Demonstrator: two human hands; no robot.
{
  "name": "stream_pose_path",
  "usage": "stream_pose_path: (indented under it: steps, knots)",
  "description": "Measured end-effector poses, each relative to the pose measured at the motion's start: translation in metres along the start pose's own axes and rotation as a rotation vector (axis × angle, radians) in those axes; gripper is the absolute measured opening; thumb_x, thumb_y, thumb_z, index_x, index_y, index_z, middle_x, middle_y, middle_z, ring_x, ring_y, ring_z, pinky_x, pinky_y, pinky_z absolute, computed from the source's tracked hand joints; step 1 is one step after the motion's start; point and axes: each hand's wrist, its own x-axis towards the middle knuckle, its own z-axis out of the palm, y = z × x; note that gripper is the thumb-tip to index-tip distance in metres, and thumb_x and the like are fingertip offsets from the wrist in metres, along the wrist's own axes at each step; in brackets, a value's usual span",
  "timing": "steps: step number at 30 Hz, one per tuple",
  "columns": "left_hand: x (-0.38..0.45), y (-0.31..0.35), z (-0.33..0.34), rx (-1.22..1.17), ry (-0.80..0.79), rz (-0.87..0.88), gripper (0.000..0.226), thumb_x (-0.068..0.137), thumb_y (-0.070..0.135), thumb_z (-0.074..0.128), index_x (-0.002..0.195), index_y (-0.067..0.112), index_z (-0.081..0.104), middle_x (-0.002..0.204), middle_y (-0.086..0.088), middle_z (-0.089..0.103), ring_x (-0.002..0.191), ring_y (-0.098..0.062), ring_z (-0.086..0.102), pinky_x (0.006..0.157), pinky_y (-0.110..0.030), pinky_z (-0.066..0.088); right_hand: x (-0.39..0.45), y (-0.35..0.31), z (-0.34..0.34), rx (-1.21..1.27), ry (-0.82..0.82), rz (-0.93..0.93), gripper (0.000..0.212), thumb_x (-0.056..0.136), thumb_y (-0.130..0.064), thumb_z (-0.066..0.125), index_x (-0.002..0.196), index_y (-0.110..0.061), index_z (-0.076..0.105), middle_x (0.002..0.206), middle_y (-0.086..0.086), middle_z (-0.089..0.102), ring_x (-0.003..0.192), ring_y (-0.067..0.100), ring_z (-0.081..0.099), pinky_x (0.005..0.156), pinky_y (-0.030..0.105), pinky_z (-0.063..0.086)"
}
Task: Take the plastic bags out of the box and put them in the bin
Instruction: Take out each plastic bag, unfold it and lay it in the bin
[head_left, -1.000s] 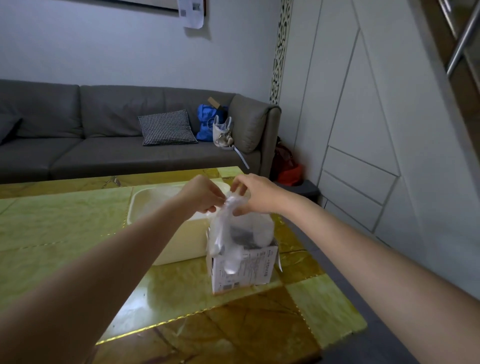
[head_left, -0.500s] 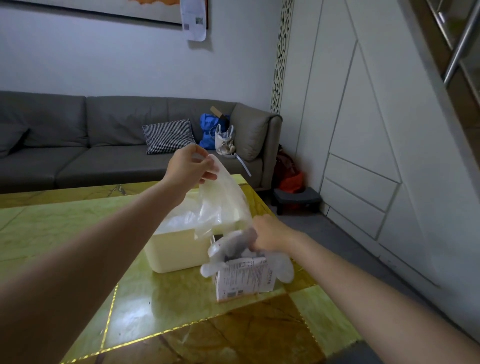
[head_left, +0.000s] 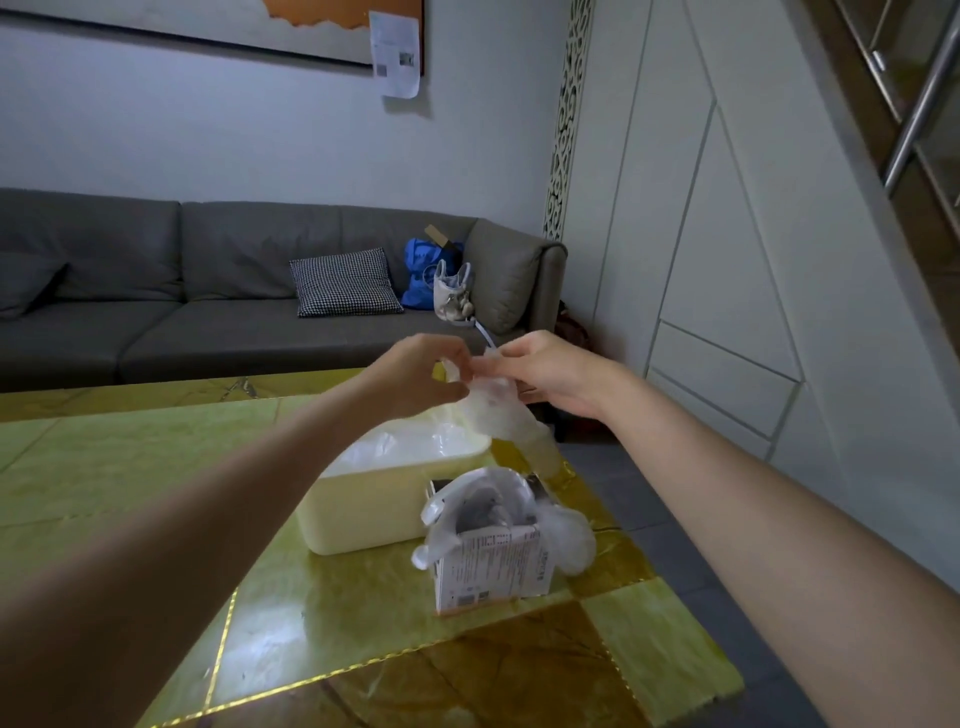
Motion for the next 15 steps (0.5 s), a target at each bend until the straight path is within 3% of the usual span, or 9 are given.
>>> stream_pose_path:
  steps: [3, 7, 10, 13, 15]
  knots:
    - [-0.005, -0.010, 0.004, -0.196, 0.061, -0.129, 0.019, 0.081, 0.011, 0.068, 0.091, 0.015, 0.053, 0.091, 0.004, 0.056, 0.091, -0.016, 0.055, 0.080, -0.026, 0.046, 0.002, -0.001, 0.001, 0.175, 0.119, -0.060, 0.012, 0.083, -0.015, 0.070, 0.079, -0.007, 0.062, 0.068, 0.004, 0.057, 0.065, 0.014, 0.053, 0.076, 0.035, 0.042]
    - [-0.017, -0.019, 0.005, -0.631, -0.094, -0.344, 0.042, 0.078, 0.018, 0.071, 0.115, 0.014, 0.051, 0.106, -0.002, 0.064, 0.100, -0.015, 0.059, 0.080, -0.024, 0.046, 0.001, -0.009, -0.004, 0.420, 0.166, -0.162, 0.010, 0.088, -0.013, 0.064, 0.078, -0.013, 0.059, 0.071, 0.000, 0.055, 0.066, 0.011, 0.052, 0.069, 0.028, 0.045]
    - [-0.021, -0.025, 0.003, -0.682, -0.040, -0.331, 0.014, 0.081, 0.017, 0.068, 0.094, 0.013, 0.068, 0.085, 0.006, 0.071, 0.084, -0.010, 0.060, 0.075, -0.024, 0.043, 0.001, -0.009, -0.005, 0.499, 0.229, -0.182, 0.011, 0.089, -0.012, 0.062, 0.079, -0.013, 0.059, 0.078, 0.003, 0.059, 0.071, 0.013, 0.056, 0.070, 0.027, 0.049]
    - [-0.023, -0.036, -0.008, -0.677, 0.090, -0.365, 0.016, 0.083, 0.016, 0.065, 0.095, 0.005, 0.068, 0.078, -0.001, 0.064, 0.064, -0.007, 0.057, 0.057, -0.018, 0.044, 0.005, 0.000, -0.010, 0.453, 0.421, -0.143, 0.011, 0.088, -0.019, 0.065, 0.080, -0.017, 0.058, 0.088, 0.002, 0.060, 0.087, 0.017, 0.057, 0.074, 0.027, 0.046]
    - [-0.024, -0.041, -0.020, -0.640, 0.100, -0.364, 0.012, 0.085, 0.014, 0.062, 0.095, 0.007, 0.066, 0.080, -0.003, 0.064, 0.056, -0.001, 0.058, 0.053, -0.013, 0.047, 0.006, 0.002, -0.012, 0.355, 0.448, -0.116, 0.017, 0.084, -0.029, 0.069, 0.093, -0.019, 0.058, 0.103, 0.000, 0.059, 0.102, 0.017, 0.054, 0.078, 0.026, 0.043]
